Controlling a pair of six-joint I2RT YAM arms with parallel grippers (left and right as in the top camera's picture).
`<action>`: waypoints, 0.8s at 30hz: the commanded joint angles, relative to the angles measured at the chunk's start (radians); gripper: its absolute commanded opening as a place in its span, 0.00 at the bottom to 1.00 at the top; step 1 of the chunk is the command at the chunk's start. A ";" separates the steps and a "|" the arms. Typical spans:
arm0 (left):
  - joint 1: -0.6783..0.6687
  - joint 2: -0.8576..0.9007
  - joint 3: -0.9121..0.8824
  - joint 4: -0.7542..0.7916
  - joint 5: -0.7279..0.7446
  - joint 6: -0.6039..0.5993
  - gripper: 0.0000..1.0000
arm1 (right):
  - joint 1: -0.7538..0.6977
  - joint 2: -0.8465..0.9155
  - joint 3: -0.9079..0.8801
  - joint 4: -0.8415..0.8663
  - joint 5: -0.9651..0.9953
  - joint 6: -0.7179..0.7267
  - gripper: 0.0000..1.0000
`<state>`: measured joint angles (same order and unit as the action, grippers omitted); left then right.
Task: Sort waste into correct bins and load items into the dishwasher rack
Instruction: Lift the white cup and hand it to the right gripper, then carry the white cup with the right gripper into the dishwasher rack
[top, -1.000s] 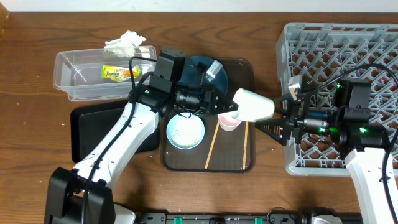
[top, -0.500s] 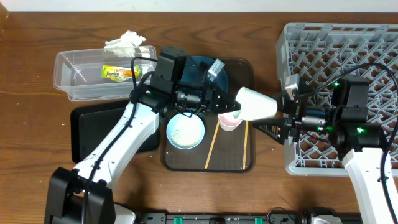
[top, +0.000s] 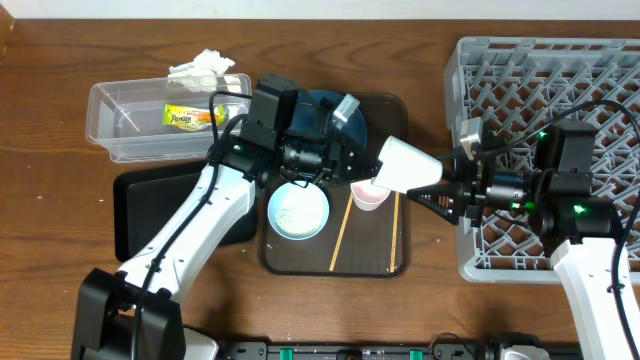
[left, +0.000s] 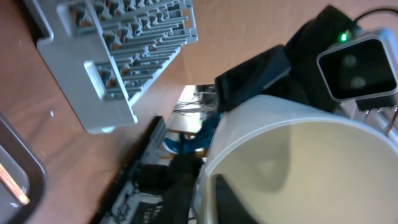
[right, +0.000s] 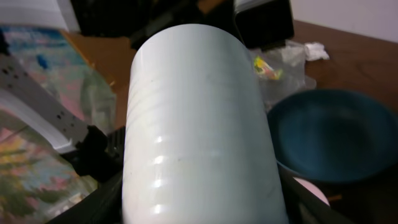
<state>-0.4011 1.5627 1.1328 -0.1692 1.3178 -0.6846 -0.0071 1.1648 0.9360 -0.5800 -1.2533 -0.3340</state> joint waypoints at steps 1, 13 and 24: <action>-0.004 0.002 -0.003 -0.038 -0.097 0.138 0.26 | 0.012 -0.001 0.017 -0.004 0.094 0.104 0.42; 0.052 -0.076 -0.003 -0.511 -0.812 0.345 0.52 | -0.011 -0.039 0.071 -0.261 0.721 0.215 0.22; 0.090 -0.303 -0.003 -0.674 -1.112 0.385 0.62 | -0.219 -0.012 0.327 -0.455 1.197 0.367 0.05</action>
<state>-0.3141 1.2888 1.1290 -0.8291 0.3210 -0.3286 -0.1661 1.1446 1.2034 -1.0206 -0.2348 -0.0166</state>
